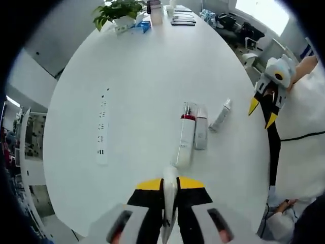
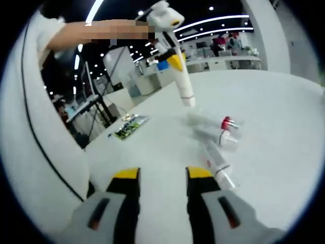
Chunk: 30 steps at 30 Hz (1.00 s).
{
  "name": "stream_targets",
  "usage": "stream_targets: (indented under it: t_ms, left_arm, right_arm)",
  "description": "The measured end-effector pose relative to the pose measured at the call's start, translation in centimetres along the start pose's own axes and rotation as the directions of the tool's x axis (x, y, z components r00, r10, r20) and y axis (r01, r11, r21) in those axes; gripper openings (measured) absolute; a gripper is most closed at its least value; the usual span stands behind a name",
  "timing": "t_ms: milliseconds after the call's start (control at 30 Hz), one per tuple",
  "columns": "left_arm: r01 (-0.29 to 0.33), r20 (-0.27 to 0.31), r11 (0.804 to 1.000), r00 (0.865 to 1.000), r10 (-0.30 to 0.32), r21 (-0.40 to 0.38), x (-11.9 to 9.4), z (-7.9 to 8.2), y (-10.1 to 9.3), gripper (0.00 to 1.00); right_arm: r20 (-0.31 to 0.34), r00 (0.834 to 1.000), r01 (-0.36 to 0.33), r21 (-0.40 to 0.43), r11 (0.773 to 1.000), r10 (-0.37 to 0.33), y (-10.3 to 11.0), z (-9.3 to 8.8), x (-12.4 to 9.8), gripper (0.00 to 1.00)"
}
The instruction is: Arrange the skincare products in the storage area until every visible bottle or jar stands upright without overlapping.
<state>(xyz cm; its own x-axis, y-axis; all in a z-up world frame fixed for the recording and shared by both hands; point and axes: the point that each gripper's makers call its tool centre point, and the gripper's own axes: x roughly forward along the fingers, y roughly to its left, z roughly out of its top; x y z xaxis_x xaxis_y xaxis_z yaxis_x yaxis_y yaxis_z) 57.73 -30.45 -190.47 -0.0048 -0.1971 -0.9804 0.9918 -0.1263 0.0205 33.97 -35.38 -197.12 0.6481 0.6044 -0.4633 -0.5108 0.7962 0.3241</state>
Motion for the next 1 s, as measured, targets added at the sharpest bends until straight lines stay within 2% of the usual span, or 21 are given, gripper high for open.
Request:
stream_targets:
  t_ms: [300,500,867,1000]
  left_arm:
    - [-0.003,-0.005,0.998,1.0,0.003,-0.069,0.8,-0.6,1.3,0.06]
    - [0.0,0.021,0.992,1.0,0.003,-0.127,0.9,0.1,2.0,0.06]
    - [-0.006,-0.013,0.983,1.0,0.003,-0.184,2.3,0.6,2.1,0.07]
    - [0.005,-0.008,0.98,1.0,-0.006,-0.2,2.7,1.0,2.1,0.07]
  right_arm:
    - [-0.013,1.0,0.005,0.004,1.0,-0.005,-0.4,0.0,-0.1,0.33]
    - [-0.017,1.0,0.01,-0.001,1.0,-0.01,-0.7,0.1,-0.3,0.33]
    - [-0.024,0.999,0.021,0.002,1.0,-0.021,-0.9,0.1,-0.7,0.33]
    - [-0.034,0.999,0.028,-0.001,1.0,-0.028,-0.9,-0.1,-0.9,0.33]
